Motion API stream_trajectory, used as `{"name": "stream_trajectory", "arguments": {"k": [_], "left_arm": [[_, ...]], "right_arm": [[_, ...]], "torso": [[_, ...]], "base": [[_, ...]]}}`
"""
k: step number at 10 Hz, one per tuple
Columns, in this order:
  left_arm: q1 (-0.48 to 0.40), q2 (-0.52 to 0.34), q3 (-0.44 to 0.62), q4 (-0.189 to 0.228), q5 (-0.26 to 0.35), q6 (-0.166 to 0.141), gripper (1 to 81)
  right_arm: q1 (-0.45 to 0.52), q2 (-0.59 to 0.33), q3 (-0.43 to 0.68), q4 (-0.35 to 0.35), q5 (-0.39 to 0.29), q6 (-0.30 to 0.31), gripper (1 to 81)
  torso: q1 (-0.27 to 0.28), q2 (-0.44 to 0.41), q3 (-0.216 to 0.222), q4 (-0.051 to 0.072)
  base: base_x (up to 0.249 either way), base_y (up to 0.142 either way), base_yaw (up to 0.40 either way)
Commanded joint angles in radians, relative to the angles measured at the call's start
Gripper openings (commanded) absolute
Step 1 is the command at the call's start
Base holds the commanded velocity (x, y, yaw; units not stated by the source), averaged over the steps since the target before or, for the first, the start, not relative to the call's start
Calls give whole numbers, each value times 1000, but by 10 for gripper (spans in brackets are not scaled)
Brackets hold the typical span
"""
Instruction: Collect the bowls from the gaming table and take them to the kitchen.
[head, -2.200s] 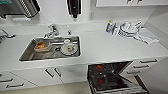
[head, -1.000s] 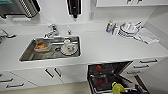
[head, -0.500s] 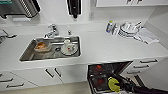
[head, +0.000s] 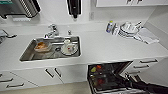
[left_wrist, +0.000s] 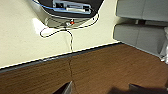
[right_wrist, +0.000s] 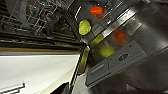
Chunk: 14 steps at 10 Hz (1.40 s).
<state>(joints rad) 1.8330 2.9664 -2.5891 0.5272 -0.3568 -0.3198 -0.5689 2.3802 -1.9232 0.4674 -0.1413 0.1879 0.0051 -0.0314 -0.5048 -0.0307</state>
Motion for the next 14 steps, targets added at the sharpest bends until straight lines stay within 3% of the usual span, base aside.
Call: {"name": "stream_trajectory", "arguments": {"k": [1,2,3,5,6,7,9,10,11,14], "left_arm": [[-4,-7,-17,-32,152,-73,811],[-27,-7,-17,-41,201,-94,811],[-42,-7,-17,-42,222,-96,811],[-53,-10,-17,-44,222,-96,811],[-60,-13,-19,-44,222,-96,811],[-65,-15,-19,-44,220,-96,811],[-79,-12,-19,-46,220,-96,811],[-86,-12,-20,-73,220,-96,811],[-94,-12,-29,-95,222,-96,811],[-99,-7,-40,-99,222,-94,811]], "right_arm": [[82,-226,170,11,-313,-7,811],[30,-270,172,-22,-326,-10,811],[-36,-306,172,-39,-353,-13,811],[-153,-353,164,-41,-363,-15,811],[-217,-361,155,-43,-362,-16,811],[-277,-362,141,-38,-360,-16,811],[-378,-353,144,-33,-340,-18,811],[-427,-330,144,-30,-324,-16,811],[-479,-315,135,-26,-288,-15,811],[-596,-216,51,5,-189,-5,811]], "torso": [[0,0,0,0],[0,0,0,0],[0,0,0,0],[0,0,0,0],[65,-100,0,0],[65,-101,0,0],[84,-132,0,0],[104,-165,0,0],[123,-196,0,0],[194,-311,1,0]], "base": [[0,0,0],[0,0,0],[0,0,0],[0,0,0],[0,0,0],[0,0,0],[0,0,0],[0,0,0],[0,0,0],[0,0,0]]}}
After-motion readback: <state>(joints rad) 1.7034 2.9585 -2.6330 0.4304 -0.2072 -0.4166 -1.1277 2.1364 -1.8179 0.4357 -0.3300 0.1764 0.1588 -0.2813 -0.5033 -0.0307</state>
